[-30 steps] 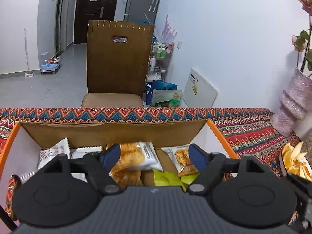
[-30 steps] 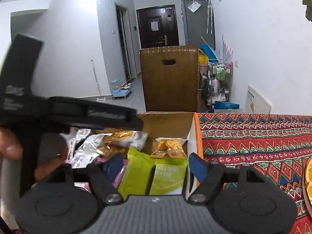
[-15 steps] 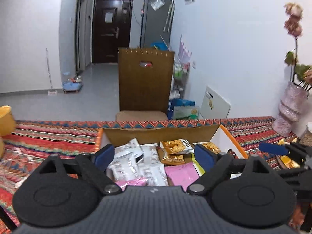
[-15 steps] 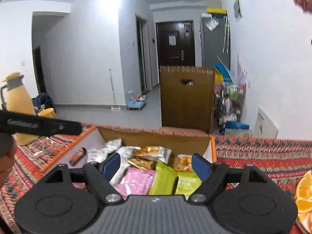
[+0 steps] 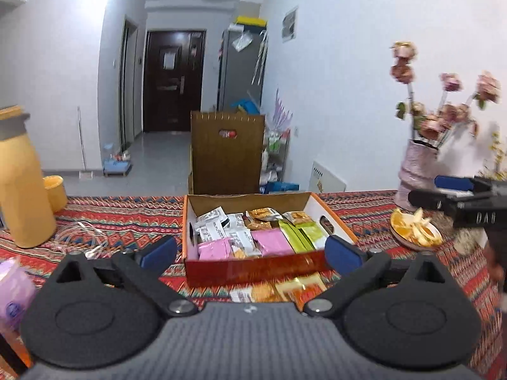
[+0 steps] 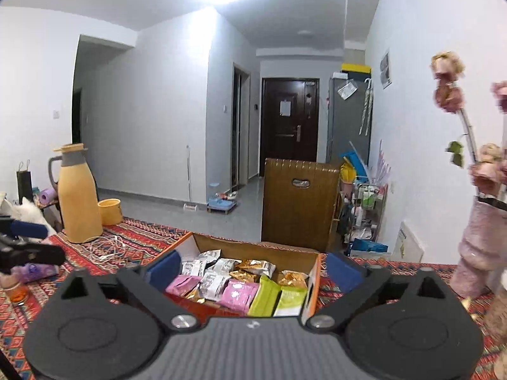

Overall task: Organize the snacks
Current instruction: 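Open the left tool to drop the cookie packet while both tools withdraw, then grasp an orange-printed packet with the right tool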

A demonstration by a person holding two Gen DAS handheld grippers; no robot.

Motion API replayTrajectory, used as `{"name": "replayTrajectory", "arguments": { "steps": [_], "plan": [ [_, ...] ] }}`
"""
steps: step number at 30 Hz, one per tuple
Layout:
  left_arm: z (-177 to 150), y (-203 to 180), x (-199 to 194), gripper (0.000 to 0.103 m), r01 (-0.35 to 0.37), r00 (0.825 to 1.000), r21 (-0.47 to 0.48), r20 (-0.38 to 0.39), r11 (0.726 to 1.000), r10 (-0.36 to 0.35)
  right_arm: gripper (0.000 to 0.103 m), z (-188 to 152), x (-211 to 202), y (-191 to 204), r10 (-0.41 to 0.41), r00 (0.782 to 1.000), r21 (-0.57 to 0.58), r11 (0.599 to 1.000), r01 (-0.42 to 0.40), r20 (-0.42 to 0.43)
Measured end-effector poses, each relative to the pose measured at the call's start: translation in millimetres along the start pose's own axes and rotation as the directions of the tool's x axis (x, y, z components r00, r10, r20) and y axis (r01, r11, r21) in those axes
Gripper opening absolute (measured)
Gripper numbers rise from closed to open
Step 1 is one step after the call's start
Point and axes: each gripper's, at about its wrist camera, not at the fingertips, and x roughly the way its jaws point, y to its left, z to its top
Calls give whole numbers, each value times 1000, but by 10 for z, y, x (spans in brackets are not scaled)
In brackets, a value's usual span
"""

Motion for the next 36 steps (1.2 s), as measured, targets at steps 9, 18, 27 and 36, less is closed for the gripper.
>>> {"name": "replayTrajectory", "arguments": {
  "steps": [9,18,27,36],
  "plan": [
    [-946,-194,-943,103,-123,991,-25,58,992,124,103,-580,-901,96,32,999,33,999,-32,17],
    [-1680,-195,-1222,103,-160,987,-67,-19,985,159,103,-1548,-1214,346,57,994,117,992,-45,-98],
    [-1812,-204,-1046,103,-159,984,-63,-94,985,153,103,-1879,-1061,407,23,975,90,996,-3,-222],
    [-1773,-127,-750,103,-149,982,-65,-128,987,140,103,-1726,-780,446,28,973,63,998,-13,-230]
  ]
}}
